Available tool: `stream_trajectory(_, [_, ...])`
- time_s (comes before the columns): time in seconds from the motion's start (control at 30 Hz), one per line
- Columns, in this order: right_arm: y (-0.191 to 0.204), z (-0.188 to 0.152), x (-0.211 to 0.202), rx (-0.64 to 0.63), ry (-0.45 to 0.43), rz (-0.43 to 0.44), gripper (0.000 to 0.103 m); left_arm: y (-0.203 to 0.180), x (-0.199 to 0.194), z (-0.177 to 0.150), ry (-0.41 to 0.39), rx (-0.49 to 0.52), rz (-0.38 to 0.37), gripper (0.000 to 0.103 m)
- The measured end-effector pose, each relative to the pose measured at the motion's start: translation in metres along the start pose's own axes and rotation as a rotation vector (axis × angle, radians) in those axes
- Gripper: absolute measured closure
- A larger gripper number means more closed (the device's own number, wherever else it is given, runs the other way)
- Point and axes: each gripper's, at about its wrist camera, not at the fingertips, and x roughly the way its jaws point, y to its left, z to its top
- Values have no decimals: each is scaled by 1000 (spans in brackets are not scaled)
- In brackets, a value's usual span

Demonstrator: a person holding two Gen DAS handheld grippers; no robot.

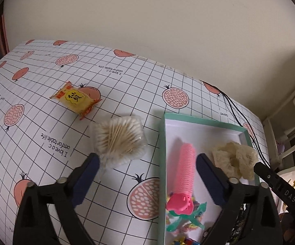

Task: Organize objects
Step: 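Carry the pink comb and lace scrunchie into the tray and release both, then withdraw both tools from the tray toward the cotton-swab pack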

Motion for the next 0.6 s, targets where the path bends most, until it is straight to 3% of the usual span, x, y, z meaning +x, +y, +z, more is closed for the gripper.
stream_trajectory(0.33, [3,0,0,-9,-13,15,0,7,1,2,-20,-31,32,0])
stream_trajectory(0.6, [2,0,1,1,-19,15,0,10,-1,3,-30,-39,42,0])
